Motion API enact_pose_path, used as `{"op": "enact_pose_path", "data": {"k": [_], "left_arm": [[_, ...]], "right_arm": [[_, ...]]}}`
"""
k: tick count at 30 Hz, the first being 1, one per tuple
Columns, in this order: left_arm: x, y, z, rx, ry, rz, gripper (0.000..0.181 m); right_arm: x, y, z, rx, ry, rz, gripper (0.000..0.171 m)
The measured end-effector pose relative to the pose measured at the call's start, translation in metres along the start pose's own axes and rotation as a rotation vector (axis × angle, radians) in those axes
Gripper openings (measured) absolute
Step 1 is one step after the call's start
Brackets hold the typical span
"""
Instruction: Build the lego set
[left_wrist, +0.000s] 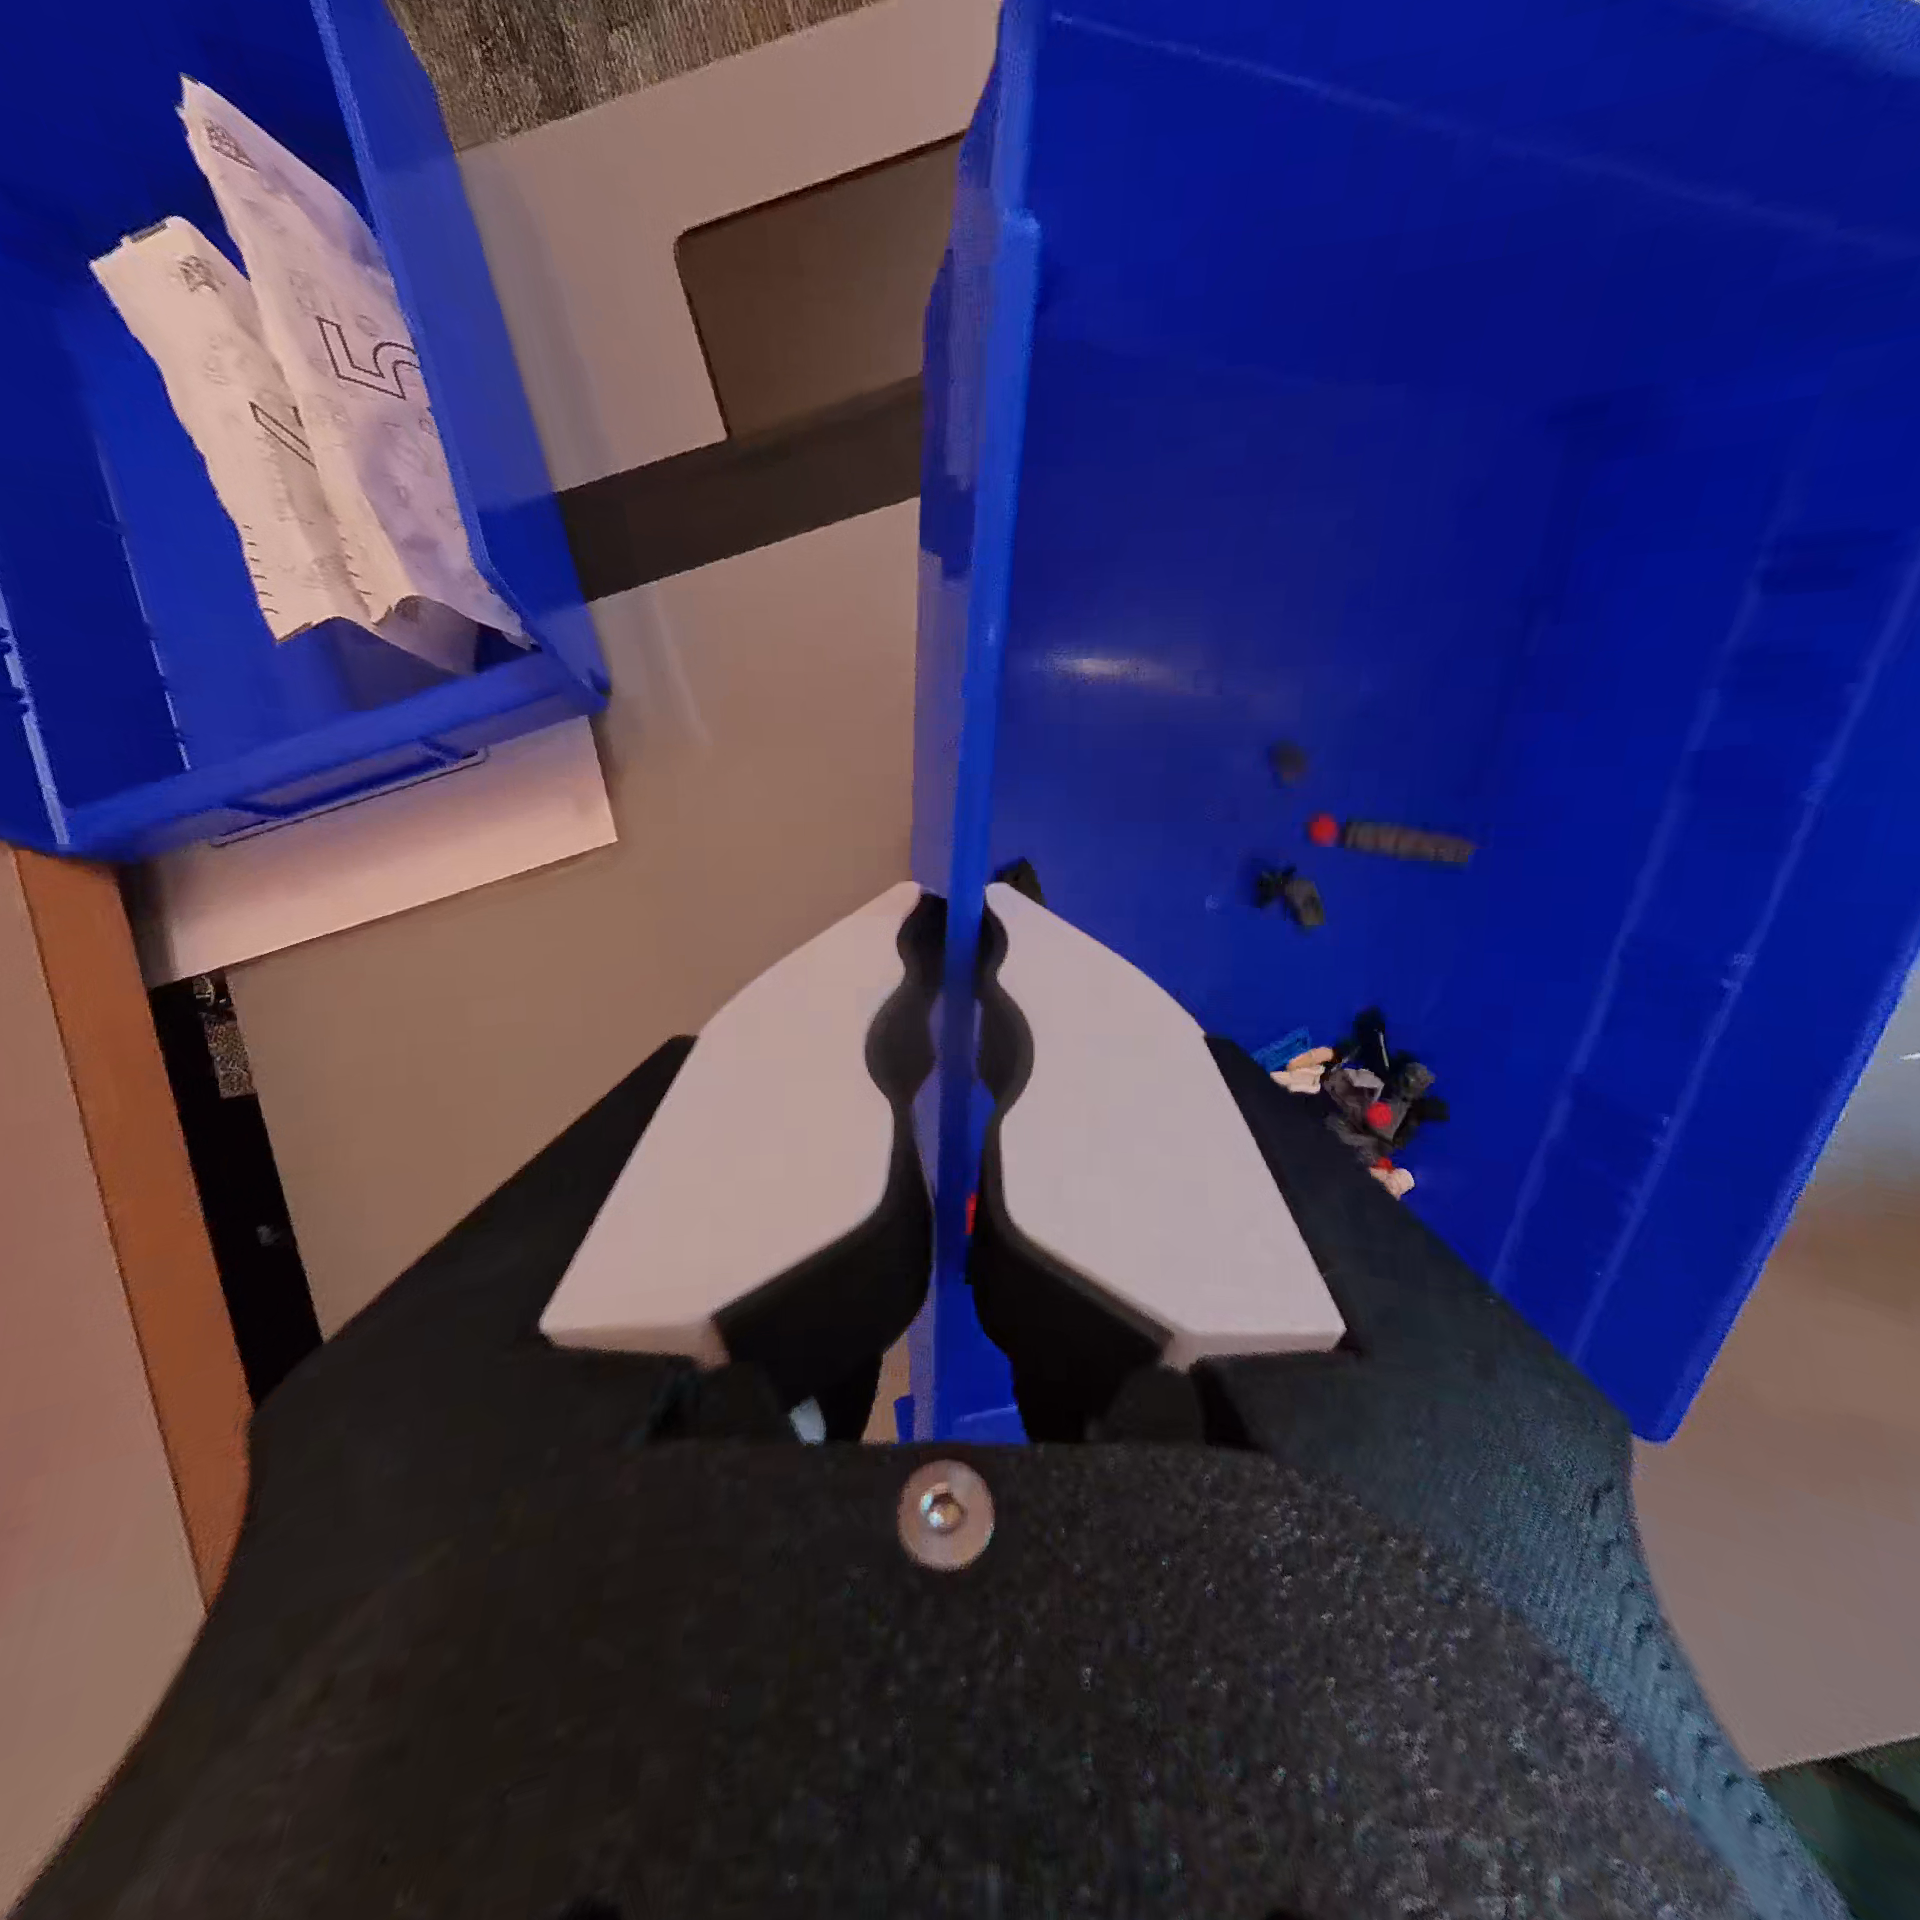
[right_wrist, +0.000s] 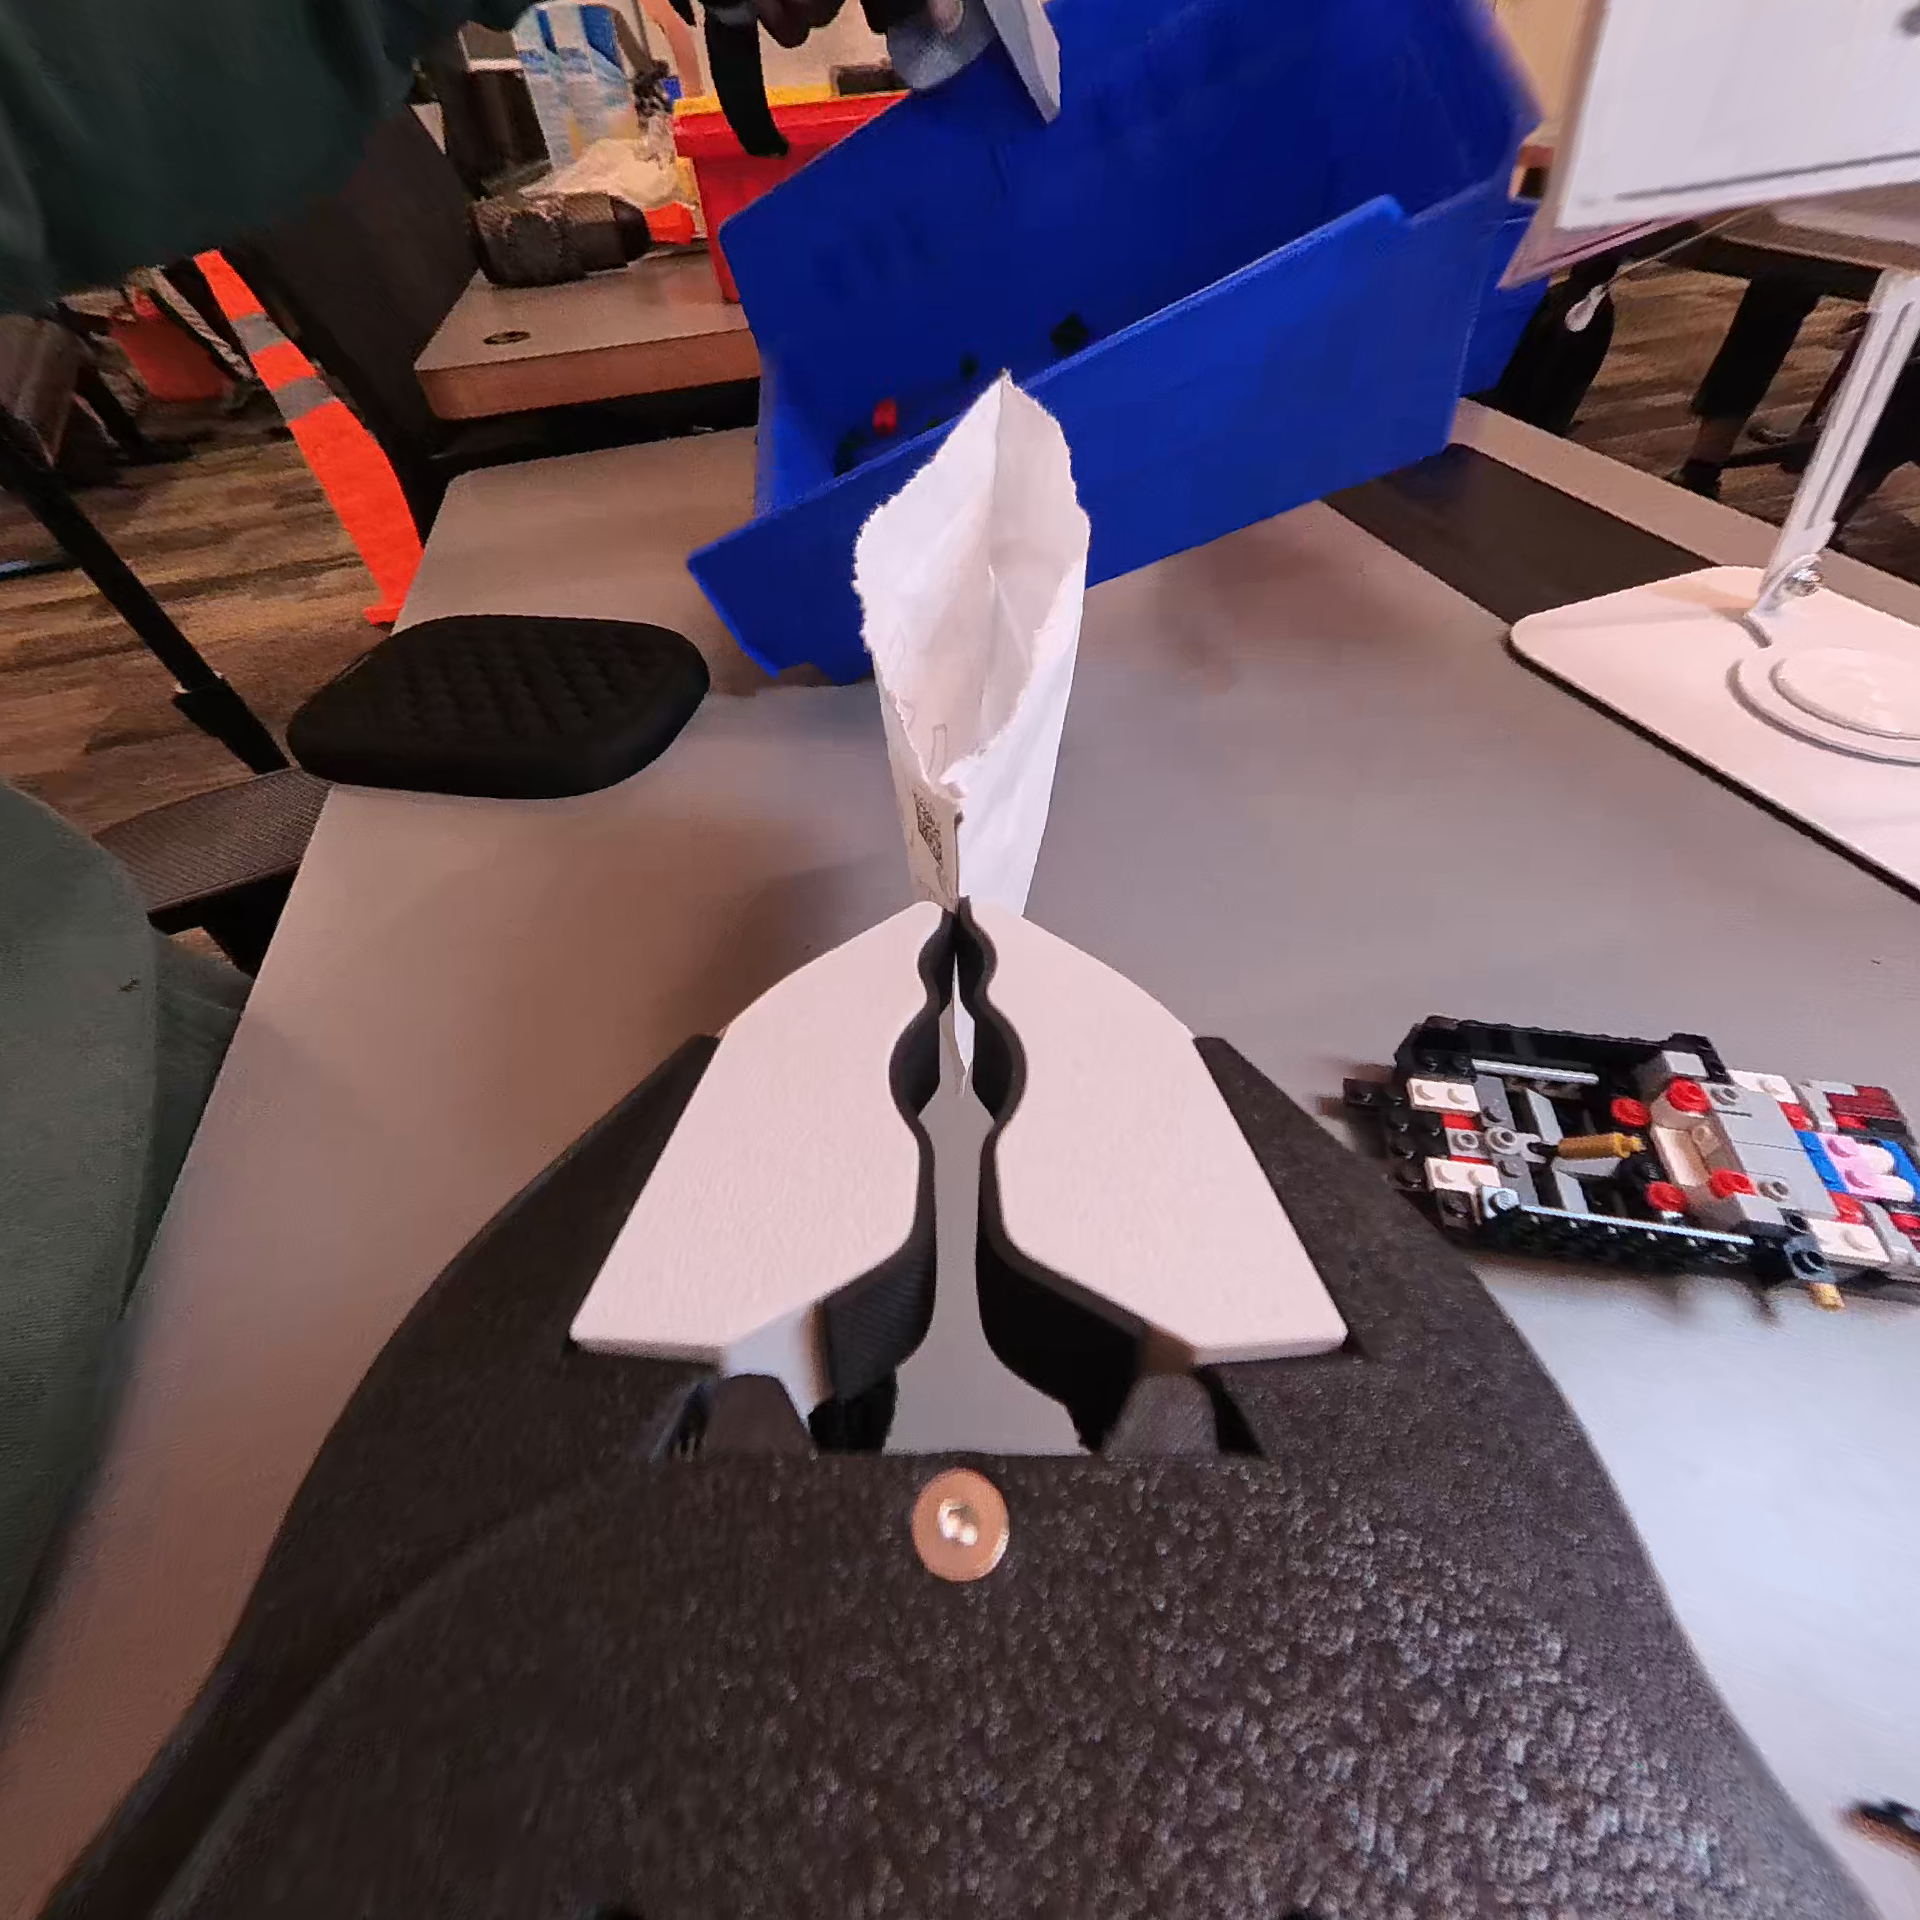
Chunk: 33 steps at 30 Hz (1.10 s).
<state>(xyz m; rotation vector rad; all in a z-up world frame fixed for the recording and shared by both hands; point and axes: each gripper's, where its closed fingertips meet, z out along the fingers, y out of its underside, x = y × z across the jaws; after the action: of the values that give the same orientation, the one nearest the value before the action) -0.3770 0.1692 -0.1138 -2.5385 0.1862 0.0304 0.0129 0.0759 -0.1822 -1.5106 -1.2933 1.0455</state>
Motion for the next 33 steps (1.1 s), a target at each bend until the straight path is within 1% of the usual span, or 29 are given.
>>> {"op": "enact_pose_path", "data": {"k": [8,10,12,13,15,18,27,30,33], "left_arm": [[-0.010,-0.001,-0.011,0.039,-0.017,-0.047,0.005],[-0.023,0.000,-0.017,0.050,-0.053,-0.067,0.005],[-0.034,0.001,-0.026,0.047,-0.125,-0.048,0.005],[-0.031,0.000,-0.030,0.048,-0.132,-0.026,0.006],[-0.027,-0.004,-0.039,0.044,-0.200,0.041,0.006],[-0.023,-0.008,-0.044,0.062,-0.215,0.067,0.006],[-0.030,-0.012,-0.054,0.114,-0.224,0.031,0.005],[-0.025,-0.011,-0.052,0.129,-0.223,0.042,0.006],[-0.014,-0.016,-0.061,0.169,-0.213,0.058,0.006]], "right_arm": [[-0.006,0.007,0.005,-0.022,-0.032,0.001,0.000],[-0.007,0.008,0.006,-0.024,-0.040,0.000,0.000],[-0.008,0.008,0.007,-0.027,-0.045,-0.004,0.000],[-0.009,0.009,0.007,-0.029,-0.048,-0.005,0.000],[-0.010,0.010,0.008,-0.032,-0.056,-0.001,0.000],[-0.011,0.013,0.010,-0.039,-0.068,0.007,0.000],[-0.012,0.013,0.010,-0.040,-0.071,-0.001,0.000],[-0.013,0.015,0.010,-0.046,-0.077,-0.008,0.000],[-0.016,0.017,0.012,-0.054,-0.087,-0.010,0.000]]}}
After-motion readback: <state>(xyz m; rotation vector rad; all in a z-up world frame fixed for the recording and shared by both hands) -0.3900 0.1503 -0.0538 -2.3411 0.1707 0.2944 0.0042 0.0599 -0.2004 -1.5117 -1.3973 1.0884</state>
